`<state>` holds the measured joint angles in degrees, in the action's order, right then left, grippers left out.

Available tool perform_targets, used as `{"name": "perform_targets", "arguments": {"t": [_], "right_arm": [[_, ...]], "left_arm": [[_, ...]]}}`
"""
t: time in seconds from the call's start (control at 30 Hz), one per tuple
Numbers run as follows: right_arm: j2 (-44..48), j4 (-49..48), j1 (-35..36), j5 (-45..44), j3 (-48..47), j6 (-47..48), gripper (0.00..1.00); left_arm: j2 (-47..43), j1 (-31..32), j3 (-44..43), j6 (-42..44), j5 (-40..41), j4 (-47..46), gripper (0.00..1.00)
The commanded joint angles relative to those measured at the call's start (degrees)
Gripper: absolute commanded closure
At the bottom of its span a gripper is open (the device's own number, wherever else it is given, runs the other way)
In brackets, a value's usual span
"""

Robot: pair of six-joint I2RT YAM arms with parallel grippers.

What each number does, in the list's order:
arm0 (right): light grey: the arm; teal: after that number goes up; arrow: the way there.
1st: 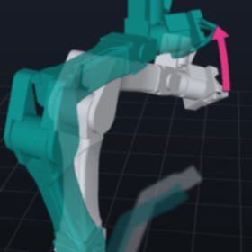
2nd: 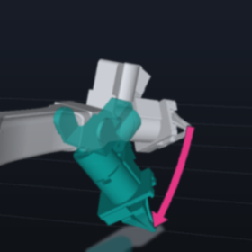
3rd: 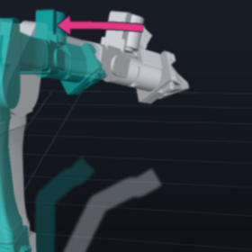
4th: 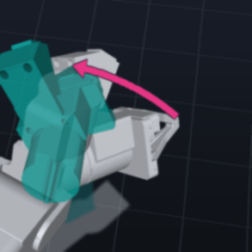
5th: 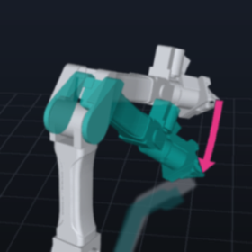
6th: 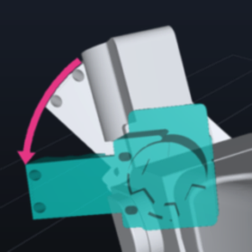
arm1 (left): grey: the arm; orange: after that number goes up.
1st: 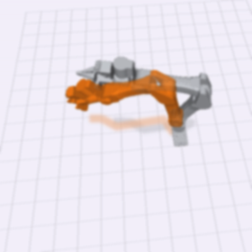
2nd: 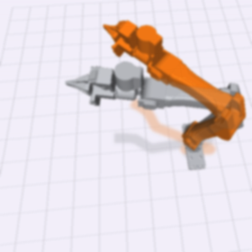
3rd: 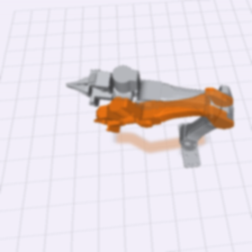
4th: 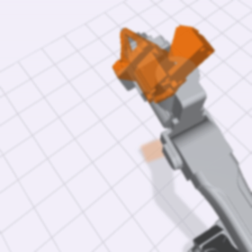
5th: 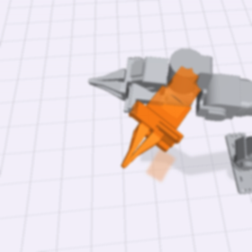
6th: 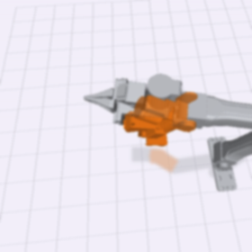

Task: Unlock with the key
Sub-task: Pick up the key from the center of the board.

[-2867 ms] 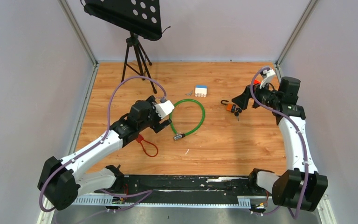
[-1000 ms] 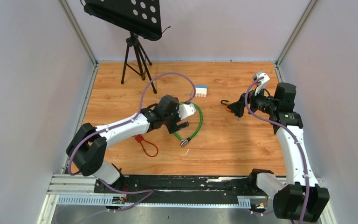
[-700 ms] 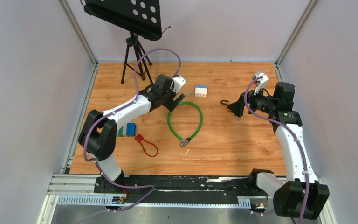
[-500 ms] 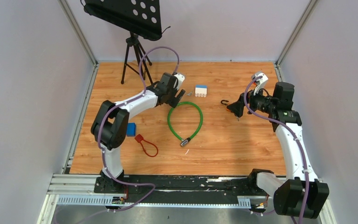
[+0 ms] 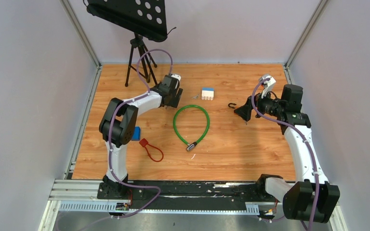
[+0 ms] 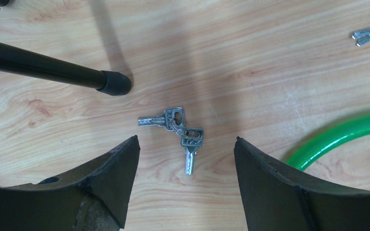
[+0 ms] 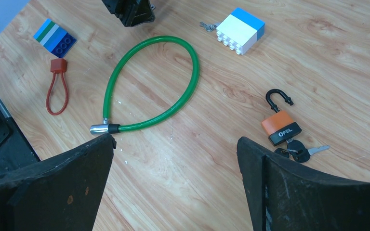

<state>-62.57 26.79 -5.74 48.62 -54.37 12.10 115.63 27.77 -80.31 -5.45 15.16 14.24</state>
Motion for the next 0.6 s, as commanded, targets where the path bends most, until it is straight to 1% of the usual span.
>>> {"name": "perform_targets", "arguments": {"t": [0.0,0.3,0.57], "right_arm": [[-0.08,-0.73,-0.06,1.76,-0.73,0.76,0.0],[-0.28,-0.68,-0.06,1.39,-0.74,0.92,0.0],[-0.37,-0.51,-0.06,1.82,-0.73,0.82,0.0]], "left_arm": [[1.62,-1.06,-1.35,-3.72,0.22,-3.68,0.24],[2.92,-1.91,-1.41,-5.01,-1.49,-4.7,0.39],[3.4,-3.42,-1.08,-6.52,-3.29,-4.97,0.5]]}}
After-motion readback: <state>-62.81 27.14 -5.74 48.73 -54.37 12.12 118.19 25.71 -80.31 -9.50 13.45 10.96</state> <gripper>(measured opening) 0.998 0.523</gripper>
